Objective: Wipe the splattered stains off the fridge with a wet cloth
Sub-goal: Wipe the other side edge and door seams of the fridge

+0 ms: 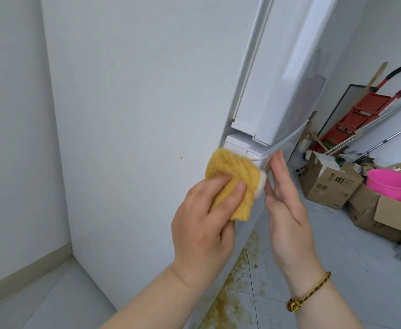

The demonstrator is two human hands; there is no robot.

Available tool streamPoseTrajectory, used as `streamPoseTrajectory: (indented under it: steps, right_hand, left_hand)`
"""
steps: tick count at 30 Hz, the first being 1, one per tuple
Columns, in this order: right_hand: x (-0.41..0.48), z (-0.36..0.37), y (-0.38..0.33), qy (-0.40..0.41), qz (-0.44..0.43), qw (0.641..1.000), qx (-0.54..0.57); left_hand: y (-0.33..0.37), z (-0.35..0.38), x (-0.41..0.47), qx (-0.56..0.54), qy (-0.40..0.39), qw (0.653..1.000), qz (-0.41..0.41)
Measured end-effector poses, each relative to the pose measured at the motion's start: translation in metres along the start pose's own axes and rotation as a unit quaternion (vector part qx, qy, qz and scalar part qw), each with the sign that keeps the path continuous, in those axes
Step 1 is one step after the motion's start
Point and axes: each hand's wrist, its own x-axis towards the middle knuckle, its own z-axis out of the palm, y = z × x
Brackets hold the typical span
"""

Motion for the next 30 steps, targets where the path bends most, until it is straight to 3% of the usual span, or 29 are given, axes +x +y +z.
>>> streamPoseTrajectory:
  steps: [5, 12, 20, 25, 30]
  right_hand:
    - [0.000, 0.001, 0.000, -0.010, -0.006, 1.000, 0.006]
    - [0.000, 0.001, 0.004, -0.009, -0.003, 1.000, 0.001]
    - [-0.002, 0.002, 0.001, -0.013, -0.006, 0.999, -0.043]
    - [-0.002, 0.002, 0.005, -0.022, 0.006, 0.998, -0.061]
    - [-0.003, 0.001, -0.001, -0.026, 0.001, 0.998, -0.057]
  left_hand:
    - [-0.023, -0.020, -0.031, 0.034, -0.065, 0.996, 0.054]
    - [-0.006, -0.002, 0.015, -0.007, -0.001, 1.000, 0.023]
    - [-0.026, -0.027, -0.047, -0.040, -0.087, 0.995, -0.037]
    - [-0.032, -0.016, 0.030, -0.045, 0.041, 0.988, -0.142]
    - [-0.053, -0.001, 0.029, 0.034, 0.036, 0.991, -0.124]
